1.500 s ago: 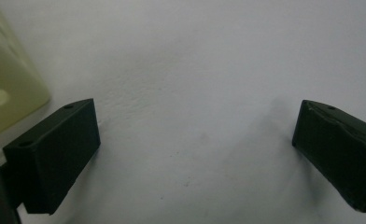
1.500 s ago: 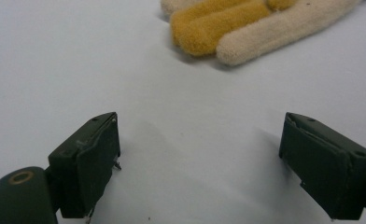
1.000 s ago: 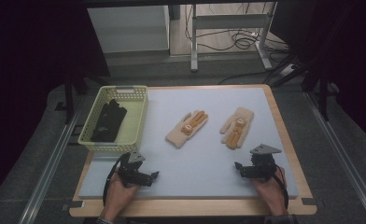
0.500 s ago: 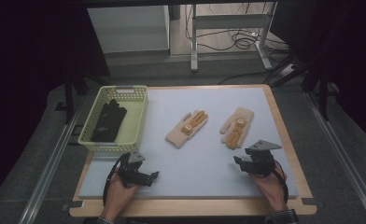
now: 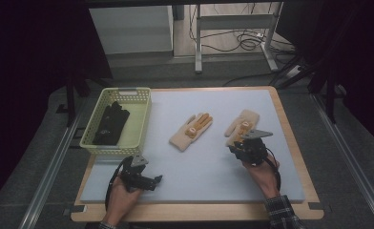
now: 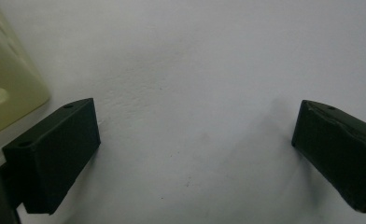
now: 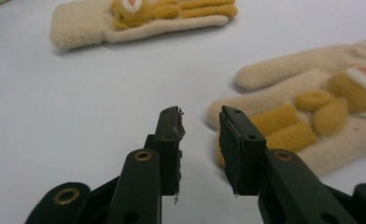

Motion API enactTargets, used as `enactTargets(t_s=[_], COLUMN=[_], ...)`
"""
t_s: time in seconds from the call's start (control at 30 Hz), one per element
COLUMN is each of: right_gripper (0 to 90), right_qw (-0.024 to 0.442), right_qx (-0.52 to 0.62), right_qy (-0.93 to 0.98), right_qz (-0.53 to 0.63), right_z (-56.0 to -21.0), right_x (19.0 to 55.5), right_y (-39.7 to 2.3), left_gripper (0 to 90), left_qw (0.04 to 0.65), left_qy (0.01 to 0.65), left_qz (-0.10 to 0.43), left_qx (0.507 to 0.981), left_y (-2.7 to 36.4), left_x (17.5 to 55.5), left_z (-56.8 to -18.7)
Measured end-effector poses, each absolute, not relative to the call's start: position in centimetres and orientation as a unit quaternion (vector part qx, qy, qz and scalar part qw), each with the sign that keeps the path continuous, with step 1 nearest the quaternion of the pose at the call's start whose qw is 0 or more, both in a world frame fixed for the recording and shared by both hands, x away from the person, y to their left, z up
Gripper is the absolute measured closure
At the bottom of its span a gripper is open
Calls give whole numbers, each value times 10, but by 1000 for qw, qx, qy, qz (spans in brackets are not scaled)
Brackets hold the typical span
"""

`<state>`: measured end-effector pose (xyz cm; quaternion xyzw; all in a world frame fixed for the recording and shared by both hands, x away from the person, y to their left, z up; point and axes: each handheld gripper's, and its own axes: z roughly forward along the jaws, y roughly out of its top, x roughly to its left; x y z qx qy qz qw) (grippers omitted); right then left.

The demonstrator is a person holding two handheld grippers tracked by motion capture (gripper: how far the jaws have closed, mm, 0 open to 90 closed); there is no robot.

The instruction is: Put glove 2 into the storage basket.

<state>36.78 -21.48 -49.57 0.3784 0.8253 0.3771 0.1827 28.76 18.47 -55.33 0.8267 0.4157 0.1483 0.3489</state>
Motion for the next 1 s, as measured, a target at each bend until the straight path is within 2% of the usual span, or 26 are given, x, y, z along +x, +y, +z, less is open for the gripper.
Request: enactTargets(t_s=[0.13,0.27,0.6,0.73,0.83,0.93,1.0], right_gripper=[678,695,716,655,654,687,767], right_qw=[177,191,227,236,238,230,224], right_qx=[375,375,430,445,455,461,461], right_qy=[828,829,803,797,794,792,791], right_qz=[377,368,346,333,326,327,334], right_z=[-497,-498,-499,-506,-513,-519,-521], right_x=[373,378,400,412,418,421,423], right_y=[-206,-204,-249,-259,-266,-269,-270], left_gripper=[12,12,12,12,12,12,12], left_qw=[349,349,349,349,349,349,349], left_qy=[416,416,416,416,416,416,416], left_qz=[148,149,148,148,148,148,148], left_qx=[827,827,827,827,827,827,827], left_y=[185,185,185,185,185,185,185], left_x=[288,288,288,288,288,288,288], left_z=[-553,-553,-553,-553,-553,-553,-553])
